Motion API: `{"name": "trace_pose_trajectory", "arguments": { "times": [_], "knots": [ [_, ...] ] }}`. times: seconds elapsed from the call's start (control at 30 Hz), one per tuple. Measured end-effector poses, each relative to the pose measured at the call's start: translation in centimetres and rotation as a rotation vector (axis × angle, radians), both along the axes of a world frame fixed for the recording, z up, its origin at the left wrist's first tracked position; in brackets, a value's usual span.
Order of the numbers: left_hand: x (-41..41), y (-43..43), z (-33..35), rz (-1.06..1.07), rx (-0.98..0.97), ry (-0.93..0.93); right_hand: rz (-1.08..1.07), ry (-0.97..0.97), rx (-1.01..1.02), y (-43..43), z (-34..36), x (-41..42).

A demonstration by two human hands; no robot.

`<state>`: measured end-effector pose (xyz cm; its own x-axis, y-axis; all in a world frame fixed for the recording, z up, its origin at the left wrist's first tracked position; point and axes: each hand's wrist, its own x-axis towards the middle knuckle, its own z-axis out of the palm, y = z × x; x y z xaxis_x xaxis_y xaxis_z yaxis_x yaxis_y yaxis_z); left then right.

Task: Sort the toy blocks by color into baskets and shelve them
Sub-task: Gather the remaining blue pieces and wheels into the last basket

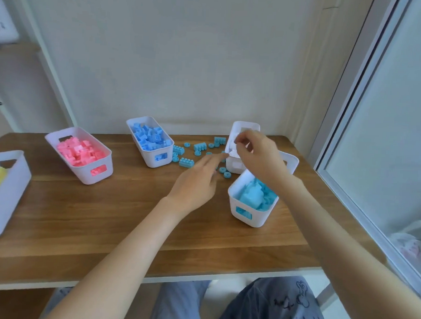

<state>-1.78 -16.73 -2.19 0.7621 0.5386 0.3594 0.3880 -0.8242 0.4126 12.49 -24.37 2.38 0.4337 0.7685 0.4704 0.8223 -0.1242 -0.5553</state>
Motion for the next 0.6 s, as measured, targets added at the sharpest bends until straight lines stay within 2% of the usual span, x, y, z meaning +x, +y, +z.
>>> {"name": "trace_pose_trajectory", "arguments": {
  "times": [0.1,0.2,0.27,0.37,0.47,0.6],
  "knots": [
    [-1.6,1.8,-0.9,0.186,-0.046,0.000,0.174,0.011,0.072,1.6,-0.9,-6.1],
    [-3.6,4.1,-2.8,0.287,-0.069,0.099,0.255,0.060,-0.051,3.4,-3.5,-10.2],
    [-4.7,5.3,-3.8,0.320,-0.006,0.187,0.184,0.027,-0.168,5.3,-5.9,-10.9],
    [-5.5,6.3,-4.6,0.414,-0.041,0.103,-0.003,-0.008,-0.321,7.7,-8.8,-9.3],
    [-5.8,7.7,-4.9,0.442,0.197,0.047,-0.016,0.048,-0.301,10.1,-9.6,-8.1],
    [-5.5,9.7,-4.4,0.385,0.400,0.038,-0.071,-0.120,-0.194,13.3,-9.8,-8.1]
  ]
}}
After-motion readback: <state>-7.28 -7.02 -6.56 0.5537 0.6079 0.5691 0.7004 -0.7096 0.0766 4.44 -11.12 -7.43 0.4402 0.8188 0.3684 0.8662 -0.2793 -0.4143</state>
